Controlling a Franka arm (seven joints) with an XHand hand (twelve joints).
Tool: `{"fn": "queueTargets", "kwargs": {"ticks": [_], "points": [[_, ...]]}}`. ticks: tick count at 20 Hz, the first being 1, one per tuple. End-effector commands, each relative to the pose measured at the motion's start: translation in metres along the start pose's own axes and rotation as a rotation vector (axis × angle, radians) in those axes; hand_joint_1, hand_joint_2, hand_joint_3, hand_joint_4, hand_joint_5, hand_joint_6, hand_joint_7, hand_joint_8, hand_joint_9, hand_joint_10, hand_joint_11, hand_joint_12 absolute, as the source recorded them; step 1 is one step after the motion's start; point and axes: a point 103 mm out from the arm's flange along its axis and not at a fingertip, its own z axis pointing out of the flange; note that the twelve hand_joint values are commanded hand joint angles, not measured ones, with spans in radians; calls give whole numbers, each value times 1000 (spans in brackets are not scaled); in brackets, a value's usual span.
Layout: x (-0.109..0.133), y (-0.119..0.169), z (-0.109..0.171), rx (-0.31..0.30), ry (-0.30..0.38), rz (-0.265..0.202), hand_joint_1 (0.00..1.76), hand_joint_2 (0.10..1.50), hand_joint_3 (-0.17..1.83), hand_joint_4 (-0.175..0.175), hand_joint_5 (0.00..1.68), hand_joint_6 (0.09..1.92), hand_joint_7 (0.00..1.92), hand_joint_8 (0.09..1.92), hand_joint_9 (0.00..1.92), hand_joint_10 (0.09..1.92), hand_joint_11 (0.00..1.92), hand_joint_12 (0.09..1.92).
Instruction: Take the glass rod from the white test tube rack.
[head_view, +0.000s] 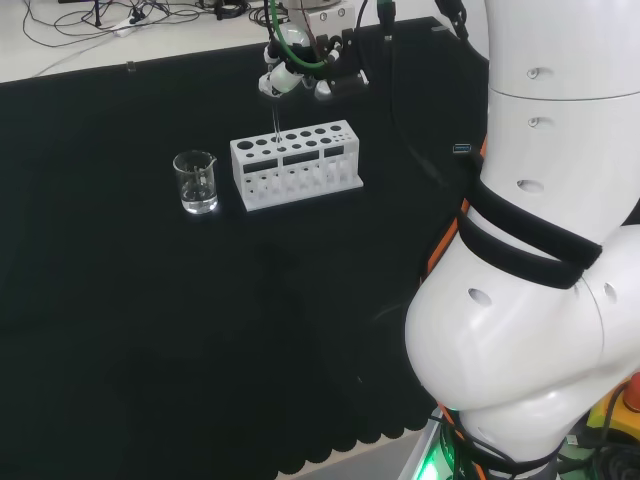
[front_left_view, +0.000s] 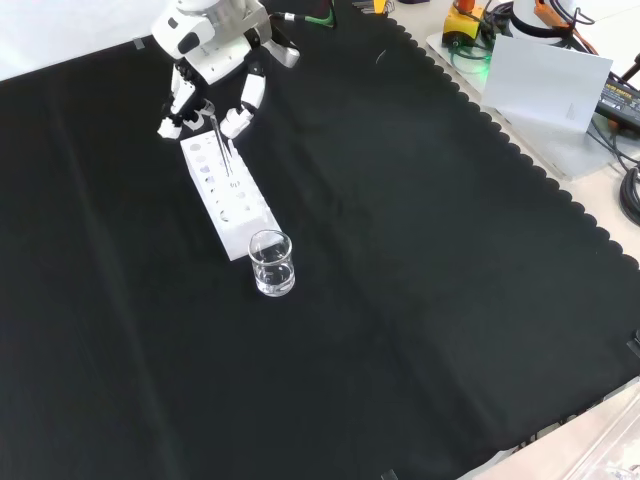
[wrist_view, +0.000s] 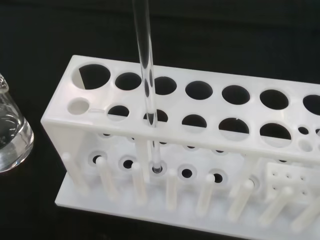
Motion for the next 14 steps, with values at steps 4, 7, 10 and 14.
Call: {"fn": "queueTargets", "kwargs": {"ticks": [4, 7, 10, 14], "points": [[4, 2, -3, -15, 7, -14, 631, 992, 476, -175, 417, 492, 822, 1024, 1218, 957, 1072, 1183], [7, 1, -4, -28, 15, -48, 652, 997, 482, -175, 427, 670, 875, 1030, 1275, 940, 1141, 1160], [10, 1, -5, -30, 17, -52, 685, 998, 490, -175, 473, 782, 917, 1036, 1333, 927, 1203, 1148], [12, 1, -4, -20, 25, -39, 752, 992, 500, -175, 523, 864, 959, 1047, 1408, 903, 1332, 1071]]}}
